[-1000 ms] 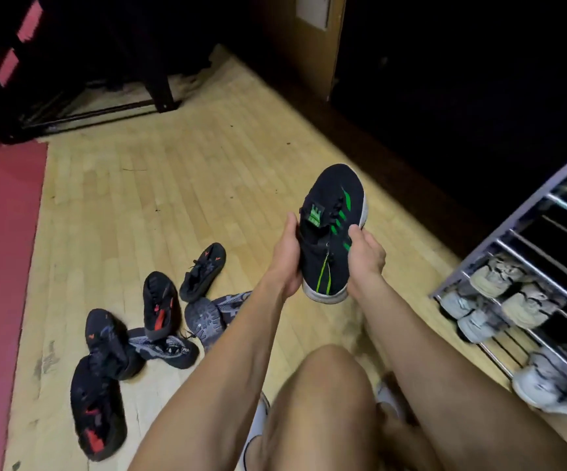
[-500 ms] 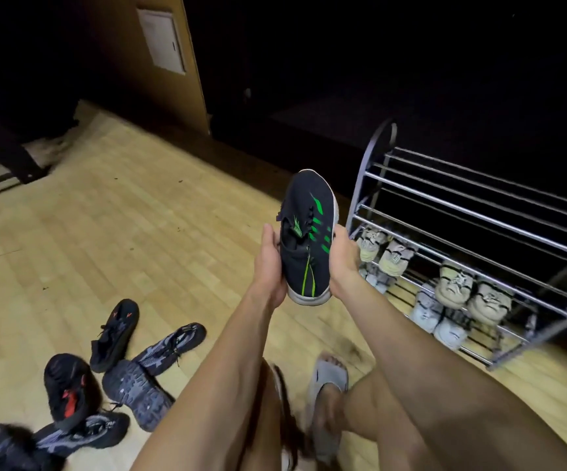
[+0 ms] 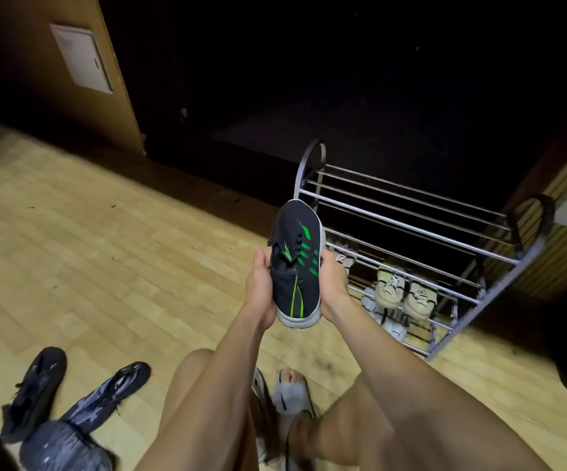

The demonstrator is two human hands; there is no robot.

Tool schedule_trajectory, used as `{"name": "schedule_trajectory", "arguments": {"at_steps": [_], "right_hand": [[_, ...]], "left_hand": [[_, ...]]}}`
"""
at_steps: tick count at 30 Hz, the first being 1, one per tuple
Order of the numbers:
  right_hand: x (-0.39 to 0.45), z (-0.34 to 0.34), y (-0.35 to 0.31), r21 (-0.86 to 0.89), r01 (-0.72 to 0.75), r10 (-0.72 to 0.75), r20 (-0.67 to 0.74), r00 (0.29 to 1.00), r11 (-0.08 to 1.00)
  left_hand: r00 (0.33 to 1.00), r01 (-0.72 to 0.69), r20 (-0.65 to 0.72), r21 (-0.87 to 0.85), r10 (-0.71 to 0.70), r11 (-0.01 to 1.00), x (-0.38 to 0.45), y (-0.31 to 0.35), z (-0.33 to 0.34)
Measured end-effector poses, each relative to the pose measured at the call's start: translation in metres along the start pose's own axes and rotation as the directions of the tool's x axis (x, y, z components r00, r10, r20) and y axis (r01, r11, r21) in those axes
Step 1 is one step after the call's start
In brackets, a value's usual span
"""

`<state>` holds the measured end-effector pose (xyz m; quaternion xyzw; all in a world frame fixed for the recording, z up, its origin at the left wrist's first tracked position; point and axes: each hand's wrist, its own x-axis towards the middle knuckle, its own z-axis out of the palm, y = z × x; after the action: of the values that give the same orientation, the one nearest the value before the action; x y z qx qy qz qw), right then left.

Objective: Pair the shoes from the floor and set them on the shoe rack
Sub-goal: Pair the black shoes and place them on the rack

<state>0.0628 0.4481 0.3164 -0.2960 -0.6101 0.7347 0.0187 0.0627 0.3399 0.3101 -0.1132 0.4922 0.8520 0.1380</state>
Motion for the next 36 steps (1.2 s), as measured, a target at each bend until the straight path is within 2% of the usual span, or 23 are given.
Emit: {"name": "schedule_trajectory", "arguments": {"at_steps": [4, 9, 13, 16, 19, 23, 27, 33, 36], "right_hand": [[0.007, -0.009, 0.003, -0.005, 0.0, 0.0, -0.01, 1.0, 1.0], [0.06, -0.021, 0.032, -0.141, 0.063, -0.064, 0.002, 0.998, 0.988], [0.088, -0.041, 0.04, -0.047, 0.015, -0.017, -0.04, 0.999, 0.999], [0.094, -0.051, 0.031, 0.001, 0.087, -0.087, -0.066, 0.994, 0.996], [0.133, -0.065, 0.035, 0.015, 0.106, -0.104, -0.11, 0.989, 0.994], [0.18, -0.069, 0.038, 0.012, 0.062, -0.059, -0.176, 0.983, 0.998], [0.208, -0.072, 0.028, -0.047, 0.063, -0.07, -0.175, 0.982, 0.997], [0.234, -0.075, 0.03, 0.033, 0.07, -0.065, -0.145, 0.987, 0.997], [0.239, -0.075, 0.025, 0.097, 0.057, -0.042, -0.154, 0.987, 0.994]], "left_hand": [[0.998, 0.057, -0.001, 0.024, -0.057, 0.998, 0.011, -0.01, 0.008], [0.993, 0.117, 0.0, 0.06, -0.117, 0.991, 0.035, -0.029, 0.025], [0.986, 0.167, 0.008, 0.06, -0.168, 0.984, 0.066, -0.05, 0.032], [0.978, 0.2, 0.049, 0.042, -0.202, 0.979, 0.092, -0.068, 0.04], [0.974, 0.215, 0.054, 0.066, -0.219, 0.974, 0.124, -0.081, 0.056], [0.966, 0.238, 0.072, 0.123, -0.248, 0.963, 0.16, -0.095, 0.08], [0.97, 0.227, 0.064, 0.093, -0.233, 0.97, 0.189, -0.105, 0.084], [0.974, 0.178, 0.112, 0.154, -0.196, 0.972, 0.21, -0.102, 0.092], [0.983, 0.142, 0.081, 0.214, -0.162, 0.967, 0.209, -0.095, 0.1]]}}
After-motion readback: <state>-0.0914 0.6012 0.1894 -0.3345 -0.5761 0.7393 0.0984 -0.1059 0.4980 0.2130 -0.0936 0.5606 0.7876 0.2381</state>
